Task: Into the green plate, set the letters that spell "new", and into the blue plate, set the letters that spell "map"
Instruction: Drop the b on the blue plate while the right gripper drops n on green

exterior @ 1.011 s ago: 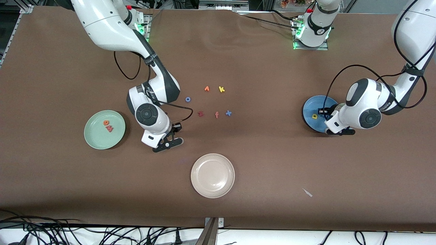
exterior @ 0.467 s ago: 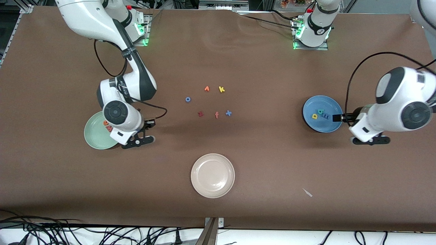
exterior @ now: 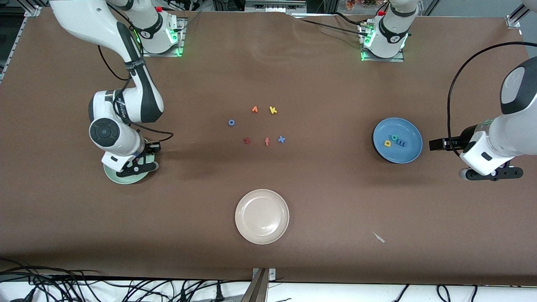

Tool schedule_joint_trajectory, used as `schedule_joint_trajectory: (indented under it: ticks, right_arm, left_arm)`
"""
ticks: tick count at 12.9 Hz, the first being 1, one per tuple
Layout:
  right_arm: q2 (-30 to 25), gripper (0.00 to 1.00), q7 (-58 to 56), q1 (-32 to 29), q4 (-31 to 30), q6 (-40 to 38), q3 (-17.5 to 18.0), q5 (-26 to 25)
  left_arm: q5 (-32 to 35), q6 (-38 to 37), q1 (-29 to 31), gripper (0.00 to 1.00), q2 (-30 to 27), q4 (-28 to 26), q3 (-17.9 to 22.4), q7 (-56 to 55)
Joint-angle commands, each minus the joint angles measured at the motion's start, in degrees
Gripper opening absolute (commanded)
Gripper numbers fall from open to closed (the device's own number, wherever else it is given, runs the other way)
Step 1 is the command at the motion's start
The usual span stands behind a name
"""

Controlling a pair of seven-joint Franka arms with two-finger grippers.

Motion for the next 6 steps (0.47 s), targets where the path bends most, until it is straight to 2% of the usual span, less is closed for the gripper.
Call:
schedule_joint_trajectory:
  ticks: [1,2,3,4,6]
  right_arm:
    - [0.0,0.12,-0.3,-1.3,-1.6,0.9,-0.5,-0.6]
    - [0.3,0.33,-0.3,-1.9,-1.3,0.8,-0.5,-0.4]
    - [0.3,0.86,0.3,-2.0,-1.1,0.7,-0.5,-0.2]
    - [0.3,1.00,0.4,-1.9,-0.4,0.2,-0.5,0.0]
    - [0.1,1.00,1.2,-1.4,1.3,-2.2,-0.1,0.2]
  left_arm:
    - [-0.7,-4.3,-4.8,1.00,1.7,6.5,4.3,7.0]
    - [-1.3,-6.4,-9.4,1.00,1.3,9.1,10.5,10.4]
    - [-2.3,-7.8,-13.0,1.00,1.2,10.9,15.2,13.0]
    - [-5.2,-7.9,-14.3,1.00,1.2,12.0,18.2,14.3]
    - [-10.7,-7.7,-16.0,1.00,0.8,12.2,23.1,14.7]
